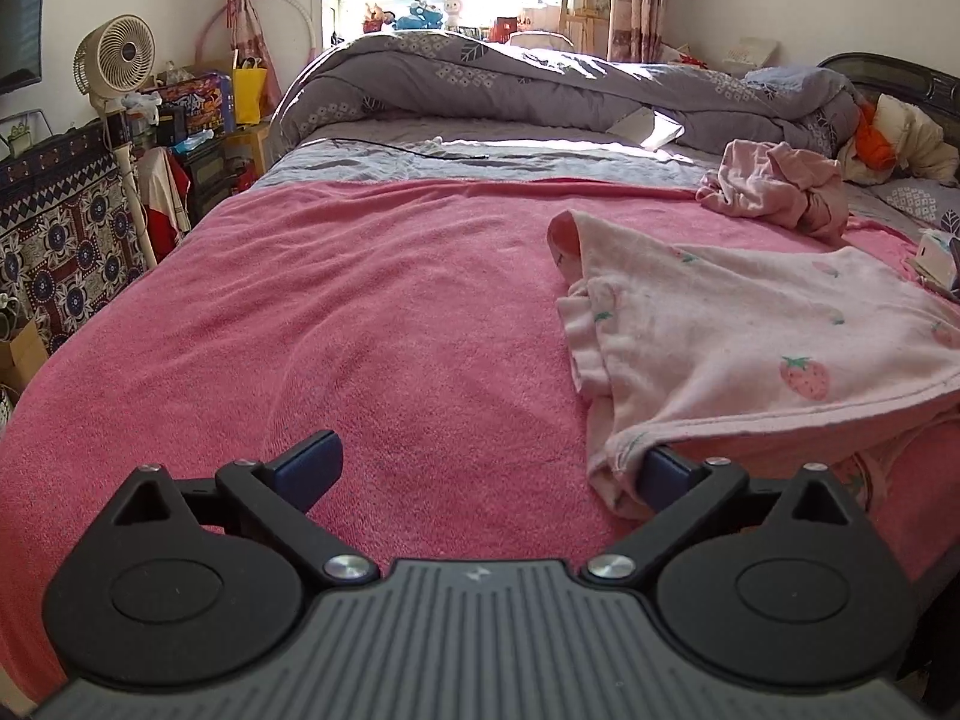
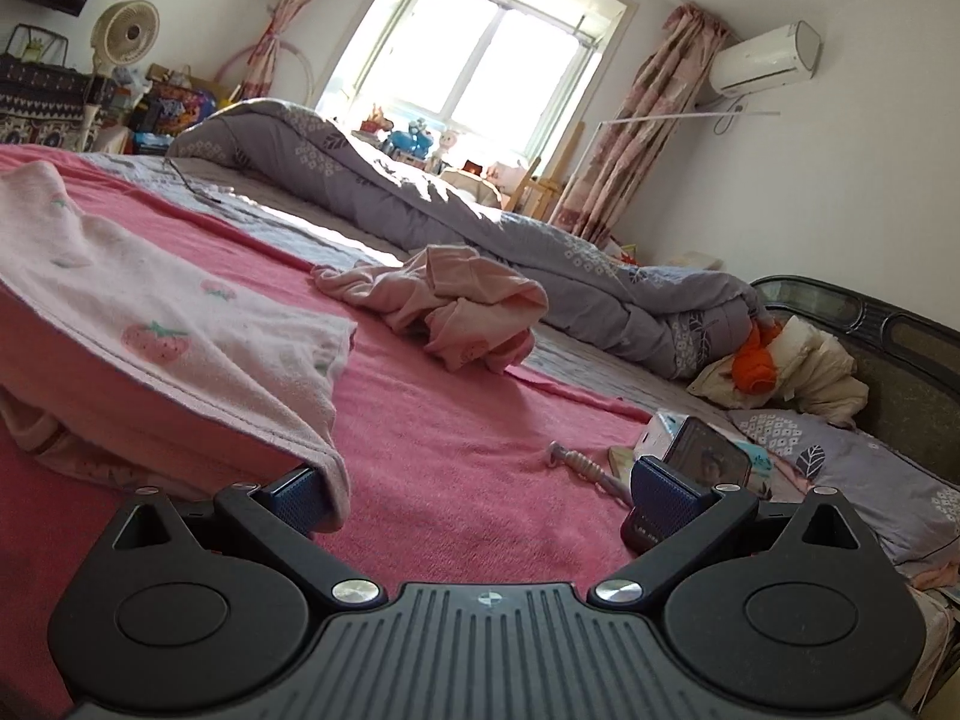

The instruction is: Fold clothes

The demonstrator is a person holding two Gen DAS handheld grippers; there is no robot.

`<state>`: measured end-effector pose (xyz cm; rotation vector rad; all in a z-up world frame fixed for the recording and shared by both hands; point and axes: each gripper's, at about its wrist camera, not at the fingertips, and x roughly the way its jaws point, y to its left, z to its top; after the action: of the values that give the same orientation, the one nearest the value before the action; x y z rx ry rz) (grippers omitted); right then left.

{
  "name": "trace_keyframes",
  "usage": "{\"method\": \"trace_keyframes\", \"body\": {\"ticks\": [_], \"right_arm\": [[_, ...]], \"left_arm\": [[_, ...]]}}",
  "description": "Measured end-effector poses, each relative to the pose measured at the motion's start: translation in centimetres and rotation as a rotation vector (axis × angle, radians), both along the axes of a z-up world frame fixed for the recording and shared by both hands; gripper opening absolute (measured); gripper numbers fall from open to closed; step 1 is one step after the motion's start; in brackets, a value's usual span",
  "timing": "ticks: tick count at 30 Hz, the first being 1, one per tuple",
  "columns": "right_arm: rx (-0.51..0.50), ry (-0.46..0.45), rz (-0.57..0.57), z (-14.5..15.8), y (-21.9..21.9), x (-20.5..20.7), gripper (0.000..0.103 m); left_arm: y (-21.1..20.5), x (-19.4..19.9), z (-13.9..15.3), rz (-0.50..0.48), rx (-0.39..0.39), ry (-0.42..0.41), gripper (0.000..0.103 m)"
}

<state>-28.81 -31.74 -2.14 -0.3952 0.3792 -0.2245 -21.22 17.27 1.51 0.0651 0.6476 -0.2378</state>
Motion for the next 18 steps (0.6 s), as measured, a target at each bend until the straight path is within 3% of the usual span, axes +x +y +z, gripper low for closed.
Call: {"method": "trace_keyframes", "body": {"ticks": [5, 8, 14, 18], "right_arm": [[-0.016, 0.003, 0.06, -2.0, 0.4, -0.7, 0.103], [0.029, 0.015, 0.108, -1.9, -0.4, -1.3, 0.103], [0.381, 0.166, 0.323, 0.5, -3.7, -3.5, 0.103], [0.621, 0.069, 0.439, 3.9, -5.0, -3.4, 0.103]], "left_arm": [[-0.2, -0.6, -0.9, -0.015, 0.012, -0.009, 0.102], [-0.2, -0.8, -0.8, -0.031, 0.018, -0.016, 0.102], [0.1, -1.7, -1.1, -0.078, 0.016, -0.006, 0.103], [0.3, -2.3, -1.0, -0.075, 0.019, -0.006, 0.103]]}}
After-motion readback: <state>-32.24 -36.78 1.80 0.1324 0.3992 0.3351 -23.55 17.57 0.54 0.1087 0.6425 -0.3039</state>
